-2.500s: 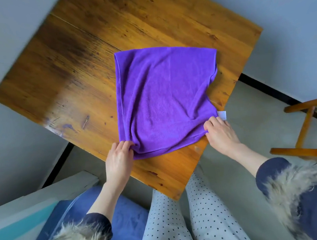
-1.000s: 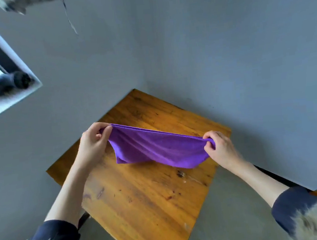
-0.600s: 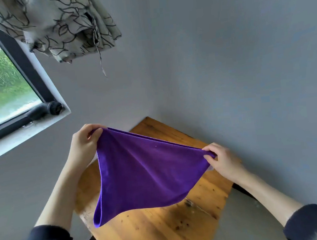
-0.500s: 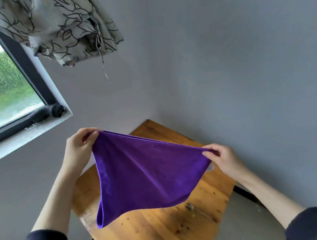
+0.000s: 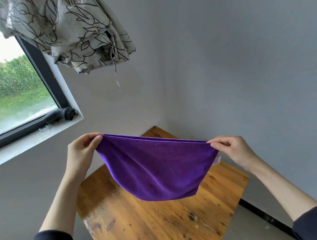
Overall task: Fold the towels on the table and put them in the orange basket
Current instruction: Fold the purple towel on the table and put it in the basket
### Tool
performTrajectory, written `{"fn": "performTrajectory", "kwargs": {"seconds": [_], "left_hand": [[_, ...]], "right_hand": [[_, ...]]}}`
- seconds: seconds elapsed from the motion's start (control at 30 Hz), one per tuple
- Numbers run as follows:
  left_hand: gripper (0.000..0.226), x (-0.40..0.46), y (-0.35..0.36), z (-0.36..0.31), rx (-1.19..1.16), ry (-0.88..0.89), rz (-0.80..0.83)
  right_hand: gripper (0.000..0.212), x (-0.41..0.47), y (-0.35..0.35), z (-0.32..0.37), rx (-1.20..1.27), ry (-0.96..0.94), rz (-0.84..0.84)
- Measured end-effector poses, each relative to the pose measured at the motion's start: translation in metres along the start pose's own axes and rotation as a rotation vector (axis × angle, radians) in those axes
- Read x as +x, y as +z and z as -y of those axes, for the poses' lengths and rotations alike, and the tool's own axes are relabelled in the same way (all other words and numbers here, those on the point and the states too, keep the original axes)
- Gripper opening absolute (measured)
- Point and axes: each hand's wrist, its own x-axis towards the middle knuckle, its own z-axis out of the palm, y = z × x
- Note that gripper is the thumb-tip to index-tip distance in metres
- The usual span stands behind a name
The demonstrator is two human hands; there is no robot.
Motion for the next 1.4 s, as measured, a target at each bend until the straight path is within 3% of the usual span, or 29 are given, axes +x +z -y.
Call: {"fn": "performTrajectory", "kwargs": {"seconds": [0.23, 0.33, 0.53, 0.83, 1.27, 1.4], "left_hand": [[0.008, -0.001, -0.009, -0.005, -0.028, -0.031, -0.006], [0.008, -0.001, -0.014, -0.007, -0.044, -0.041, -0.014], [0.011, 0.001, -0.023, -0.012, -0.072, -0.043, 0.022], [0.013, 0.0, -0.026, -0.011, -0.085, -0.015, 0.003], [0.02, 0.0, -0.034, -0.007, -0.047, -0.02, 0.032], [0.013, 0.0, -0.036, -0.004, -0.002, -0.038, 0.062]], "right_hand": [[0.013, 0.019, -0.003, 0.012, 0.045, -0.046, -0.172], [0.01, 0.023, -0.004, 0.02, 0.039, -0.058, -0.14], [0.026, 0.029, -0.007, 0.032, -0.044, -0.082, -0.016], [0.018, 0.034, -0.006, 0.039, 0.368, -0.01, -0.101], [0.021, 0.038, -0.007, 0.046, 0.217, -0.052, -0.1], [0.02, 0.04, -0.007, 0.044, 0.228, -0.036, -0.097]]}}
